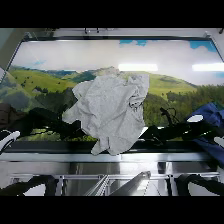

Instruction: Fold the shirts.

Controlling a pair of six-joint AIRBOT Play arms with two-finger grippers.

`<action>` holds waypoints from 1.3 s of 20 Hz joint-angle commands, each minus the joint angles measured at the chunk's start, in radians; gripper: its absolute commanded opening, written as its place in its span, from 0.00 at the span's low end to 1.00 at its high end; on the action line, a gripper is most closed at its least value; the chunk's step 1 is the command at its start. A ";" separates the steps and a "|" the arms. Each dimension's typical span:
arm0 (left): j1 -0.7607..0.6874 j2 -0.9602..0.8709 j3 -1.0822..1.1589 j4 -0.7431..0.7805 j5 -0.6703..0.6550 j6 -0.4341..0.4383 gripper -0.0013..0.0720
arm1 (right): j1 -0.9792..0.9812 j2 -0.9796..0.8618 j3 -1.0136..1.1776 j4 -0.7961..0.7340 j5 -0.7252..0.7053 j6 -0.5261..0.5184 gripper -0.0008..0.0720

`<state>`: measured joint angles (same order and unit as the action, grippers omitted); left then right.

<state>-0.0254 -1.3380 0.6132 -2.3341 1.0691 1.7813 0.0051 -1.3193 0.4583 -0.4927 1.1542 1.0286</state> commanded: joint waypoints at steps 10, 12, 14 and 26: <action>0.209 0.241 0.062 -0.087 0.315 0.191 0.04 | 0.128 0.039 0.092 0.767 0.225 -0.389 0.04; 0.313 0.498 0.200 -0.213 0.436 0.227 0.04 | 0.014 0.292 0.143 0.990 0.419 -0.469 0.04; 0.455 0.761 0.446 -0.236 0.416 0.270 0.04 | -0.158 0.601 0.246 1.085 0.398 -0.547 0.04; 0.302 0.263 1.410 -0.015 0.528 0.195 0.04 | -0.894 0.747 0.865 0.575 0.005 -0.219 0.04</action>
<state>0.4267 -0.8478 1.9354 -2.4153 1.5017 1.9980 -0.8410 -0.4610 1.2949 0.1055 1.1015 0.7605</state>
